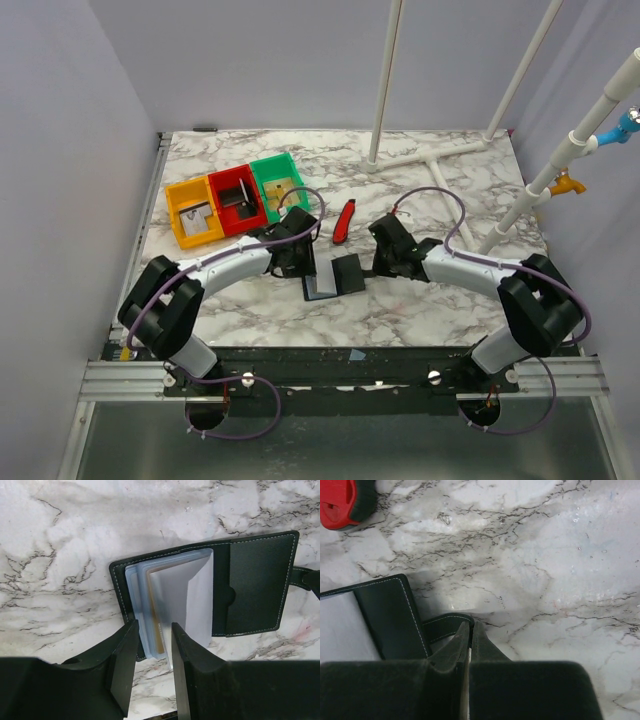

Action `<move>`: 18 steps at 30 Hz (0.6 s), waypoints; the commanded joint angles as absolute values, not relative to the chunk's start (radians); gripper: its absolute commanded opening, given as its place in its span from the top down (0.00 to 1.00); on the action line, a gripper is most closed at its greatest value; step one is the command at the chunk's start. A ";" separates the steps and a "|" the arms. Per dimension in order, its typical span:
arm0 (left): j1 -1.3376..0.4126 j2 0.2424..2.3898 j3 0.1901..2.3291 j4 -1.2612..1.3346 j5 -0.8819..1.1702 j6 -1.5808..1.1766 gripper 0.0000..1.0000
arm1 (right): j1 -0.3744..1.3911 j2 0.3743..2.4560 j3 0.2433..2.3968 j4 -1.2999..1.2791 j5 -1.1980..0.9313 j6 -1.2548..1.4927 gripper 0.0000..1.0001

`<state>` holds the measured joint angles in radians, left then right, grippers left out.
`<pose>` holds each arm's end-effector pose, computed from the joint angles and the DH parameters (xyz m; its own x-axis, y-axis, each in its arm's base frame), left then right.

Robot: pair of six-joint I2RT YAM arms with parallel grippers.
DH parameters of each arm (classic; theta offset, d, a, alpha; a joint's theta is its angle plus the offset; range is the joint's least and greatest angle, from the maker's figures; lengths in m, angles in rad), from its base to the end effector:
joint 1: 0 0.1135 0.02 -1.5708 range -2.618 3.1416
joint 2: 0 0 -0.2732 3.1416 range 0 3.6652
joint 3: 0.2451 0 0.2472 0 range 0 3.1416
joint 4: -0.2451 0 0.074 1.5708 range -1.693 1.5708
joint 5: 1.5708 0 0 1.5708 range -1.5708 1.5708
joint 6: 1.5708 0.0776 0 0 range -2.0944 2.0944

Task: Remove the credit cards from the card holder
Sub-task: Open the card holder at the center of the board.

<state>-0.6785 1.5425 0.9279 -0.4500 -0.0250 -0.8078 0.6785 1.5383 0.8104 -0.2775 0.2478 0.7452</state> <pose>0.2474 -0.1970 0.1647 -0.9172 -0.1886 -0.3509 -0.0650 0.9399 -0.3353 0.2533 0.1798 0.1458 -0.8264 0.1782 -0.5342 0.0738 0.9747 0.2111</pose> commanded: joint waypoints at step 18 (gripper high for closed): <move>-0.719 1.660 1.087 -0.428 0.062 -0.792 0.67 | 0.672 1.387 0.887 -0.297 0.202 0.681 0.63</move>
